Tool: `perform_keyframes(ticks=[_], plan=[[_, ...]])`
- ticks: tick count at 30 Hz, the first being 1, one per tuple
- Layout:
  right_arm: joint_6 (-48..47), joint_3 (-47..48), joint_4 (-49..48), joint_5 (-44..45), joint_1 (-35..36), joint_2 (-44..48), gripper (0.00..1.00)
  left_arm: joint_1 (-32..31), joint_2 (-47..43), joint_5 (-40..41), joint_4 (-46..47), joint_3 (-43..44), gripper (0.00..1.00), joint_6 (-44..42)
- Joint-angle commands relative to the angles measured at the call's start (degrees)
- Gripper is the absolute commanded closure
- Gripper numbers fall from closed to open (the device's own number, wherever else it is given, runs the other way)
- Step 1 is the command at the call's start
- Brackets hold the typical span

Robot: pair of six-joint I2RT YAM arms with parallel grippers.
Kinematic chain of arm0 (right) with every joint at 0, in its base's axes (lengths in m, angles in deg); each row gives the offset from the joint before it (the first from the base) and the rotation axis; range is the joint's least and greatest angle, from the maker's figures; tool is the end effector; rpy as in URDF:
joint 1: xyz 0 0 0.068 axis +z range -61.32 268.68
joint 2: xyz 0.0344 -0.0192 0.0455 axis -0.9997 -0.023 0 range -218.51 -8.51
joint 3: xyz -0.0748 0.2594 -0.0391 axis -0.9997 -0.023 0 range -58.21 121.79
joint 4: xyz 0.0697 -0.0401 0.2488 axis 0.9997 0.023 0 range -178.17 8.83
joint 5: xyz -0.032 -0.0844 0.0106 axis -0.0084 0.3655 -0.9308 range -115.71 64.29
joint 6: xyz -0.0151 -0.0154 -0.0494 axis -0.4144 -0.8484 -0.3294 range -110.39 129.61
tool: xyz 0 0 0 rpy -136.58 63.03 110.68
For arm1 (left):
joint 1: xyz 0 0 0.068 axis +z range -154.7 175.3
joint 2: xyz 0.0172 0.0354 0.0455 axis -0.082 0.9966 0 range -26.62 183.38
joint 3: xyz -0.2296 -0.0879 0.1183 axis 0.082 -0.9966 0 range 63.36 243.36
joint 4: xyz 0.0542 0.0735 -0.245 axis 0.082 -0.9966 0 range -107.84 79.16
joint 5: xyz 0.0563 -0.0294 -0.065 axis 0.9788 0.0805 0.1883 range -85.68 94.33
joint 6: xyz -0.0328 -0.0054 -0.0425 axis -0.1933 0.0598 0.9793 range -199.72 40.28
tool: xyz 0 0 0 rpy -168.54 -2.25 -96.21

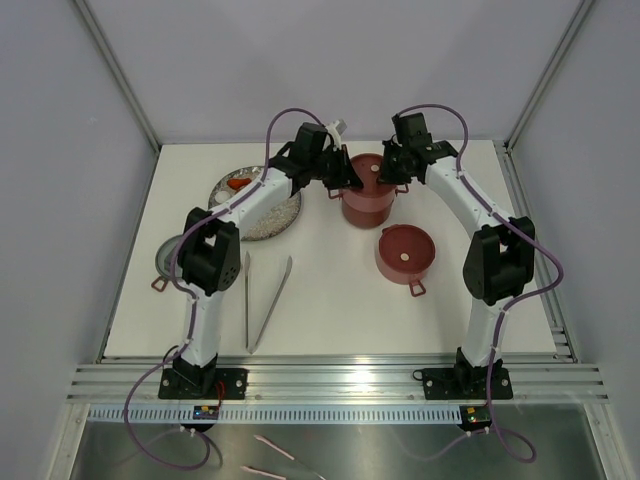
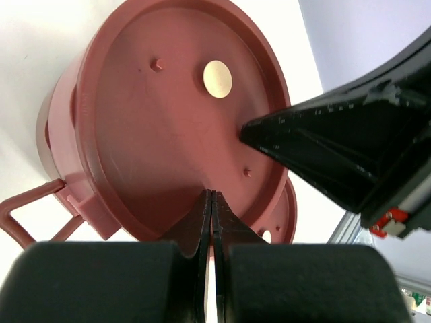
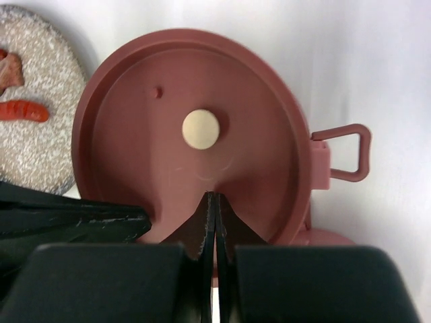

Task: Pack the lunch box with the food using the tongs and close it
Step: Move the packing box to the center of the board.

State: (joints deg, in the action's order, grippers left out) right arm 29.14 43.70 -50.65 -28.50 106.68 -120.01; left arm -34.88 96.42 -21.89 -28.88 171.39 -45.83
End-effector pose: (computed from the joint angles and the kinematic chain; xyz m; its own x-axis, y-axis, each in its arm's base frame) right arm 0.4206 0.1384 0.2972 -0.7704 0.1008 -0.6296 -0.0876 0.9613 0.2612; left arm 0.4286 -0.2674 0.2715 -0.8214 -0.1011 -0.5614 0.3771 0.6421 -0.6674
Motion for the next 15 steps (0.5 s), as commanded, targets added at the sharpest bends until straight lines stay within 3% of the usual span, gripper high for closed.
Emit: perform_keyframes(ticks=[1,15], plan=[[-0.54,-4.61,12.05,-2.92,2.12,-2.32,1.0,0.03,-1.66,3.28,-8.15,-2.3,1.0,-3.57],[-0.02,-4.45,12.84,-1.53,6.17,2.08,1.0,1.08,-7.02,3.28,-12.72,1.47,1.0,-6.55]])
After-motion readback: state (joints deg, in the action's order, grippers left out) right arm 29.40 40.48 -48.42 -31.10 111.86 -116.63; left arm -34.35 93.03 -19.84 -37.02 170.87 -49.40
